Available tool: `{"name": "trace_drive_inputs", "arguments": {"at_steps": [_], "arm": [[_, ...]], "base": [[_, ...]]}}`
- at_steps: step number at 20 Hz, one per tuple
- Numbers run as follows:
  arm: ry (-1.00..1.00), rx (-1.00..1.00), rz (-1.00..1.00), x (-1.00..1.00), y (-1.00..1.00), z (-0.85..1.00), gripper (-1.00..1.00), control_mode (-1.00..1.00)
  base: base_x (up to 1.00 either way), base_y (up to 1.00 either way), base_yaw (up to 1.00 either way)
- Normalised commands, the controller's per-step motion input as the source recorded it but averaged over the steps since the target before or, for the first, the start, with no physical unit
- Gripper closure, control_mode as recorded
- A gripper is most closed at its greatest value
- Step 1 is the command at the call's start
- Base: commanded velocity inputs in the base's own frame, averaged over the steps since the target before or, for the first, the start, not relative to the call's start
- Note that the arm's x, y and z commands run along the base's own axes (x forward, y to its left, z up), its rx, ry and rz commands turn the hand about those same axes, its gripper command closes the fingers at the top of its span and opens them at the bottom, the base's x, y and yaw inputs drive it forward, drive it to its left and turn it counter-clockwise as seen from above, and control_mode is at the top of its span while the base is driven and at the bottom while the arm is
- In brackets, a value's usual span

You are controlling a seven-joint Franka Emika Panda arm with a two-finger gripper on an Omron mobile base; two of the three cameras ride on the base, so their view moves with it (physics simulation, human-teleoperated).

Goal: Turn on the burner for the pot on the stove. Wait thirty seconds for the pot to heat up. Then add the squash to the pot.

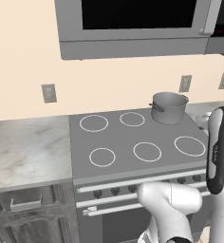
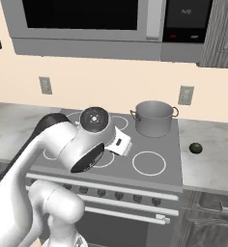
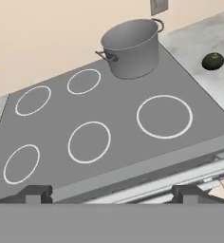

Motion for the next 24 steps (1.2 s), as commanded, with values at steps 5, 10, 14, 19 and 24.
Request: {"name": "trace_drive_inputs", "arguments": {"at_steps": [5, 10, 14, 19, 24], "arm": [[0.27, 0.04, 0.0, -0.16, 0.42, 0.03, -1.0, -1.0], [0.15, 0.02, 0.0, -0.02, 0.73, 0.0, -1.0, -1.0], [0.03, 0.0, 0.0, 0.0, 0.8, 0.0, -1.0, -1.0], [0.0, 0.0, 0.0, 0.0, 0.65, -0.02, -1.0, -1.0], [0.0, -0.03, 0.0, 0.03, 0.61, -0.25, -1.0, -1.0]], "base": [[0.0, 0.0, 0.0], [0.0, 0.0, 0.0], [0.0, 0.0, 0.0], [0.0, 0.0, 0.0], [0.0, 0.0, 0.0]]}}
